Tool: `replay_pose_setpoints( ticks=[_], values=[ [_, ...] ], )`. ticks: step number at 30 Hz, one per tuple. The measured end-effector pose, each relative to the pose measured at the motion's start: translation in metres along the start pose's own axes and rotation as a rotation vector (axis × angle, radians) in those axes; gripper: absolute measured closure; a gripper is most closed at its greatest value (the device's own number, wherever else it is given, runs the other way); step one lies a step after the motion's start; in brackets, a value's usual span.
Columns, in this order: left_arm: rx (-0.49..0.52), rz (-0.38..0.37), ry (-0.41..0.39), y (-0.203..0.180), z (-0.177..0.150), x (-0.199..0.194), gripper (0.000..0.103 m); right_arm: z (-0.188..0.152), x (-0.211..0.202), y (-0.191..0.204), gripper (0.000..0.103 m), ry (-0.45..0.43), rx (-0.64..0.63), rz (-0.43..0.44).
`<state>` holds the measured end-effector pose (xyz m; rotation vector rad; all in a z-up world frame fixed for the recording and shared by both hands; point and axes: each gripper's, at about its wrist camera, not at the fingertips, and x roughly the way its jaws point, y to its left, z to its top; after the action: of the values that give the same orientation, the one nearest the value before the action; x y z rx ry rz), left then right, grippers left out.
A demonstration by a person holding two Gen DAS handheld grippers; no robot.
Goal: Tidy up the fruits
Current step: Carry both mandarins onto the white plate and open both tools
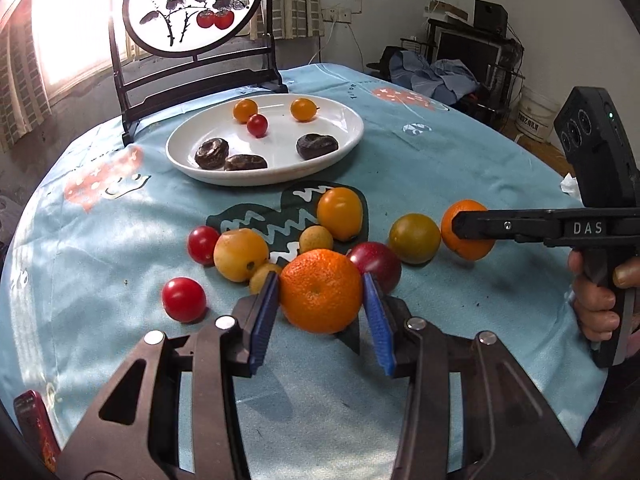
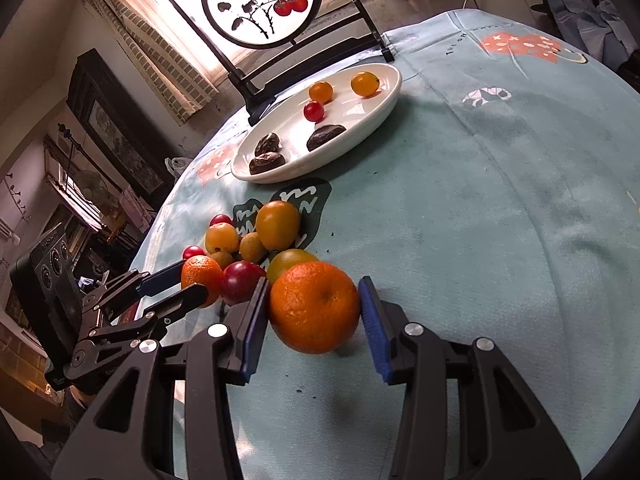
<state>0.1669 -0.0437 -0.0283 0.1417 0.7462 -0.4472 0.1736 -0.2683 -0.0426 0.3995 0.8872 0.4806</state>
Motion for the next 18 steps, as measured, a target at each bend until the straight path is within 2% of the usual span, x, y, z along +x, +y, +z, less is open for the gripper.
replay_pose_setpoints(
  ticks=[5,10,14,18],
  values=[
    [-0.055,-0.03,-0.026,0.008,0.007,-0.007,0.06,0.005,-0.003,0.004,0.058,-0.034,-0.003,0.038],
    [-0.146,-0.047,-0.072,0.024,0.05,0.0,0.06,0.041,0.001,0.021,0.058,-0.073,-0.026,0.053],
    [-0.189,0.02,-0.091,0.037,0.091,0.027,0.06,0.086,0.019,0.033,0.058,-0.152,-0.064,-0.014],
    [-0.227,0.083,-0.055,0.056,0.113,0.063,0.06,0.119,0.056,0.024,0.058,-0.145,-0.074,-0.076]
  ],
)
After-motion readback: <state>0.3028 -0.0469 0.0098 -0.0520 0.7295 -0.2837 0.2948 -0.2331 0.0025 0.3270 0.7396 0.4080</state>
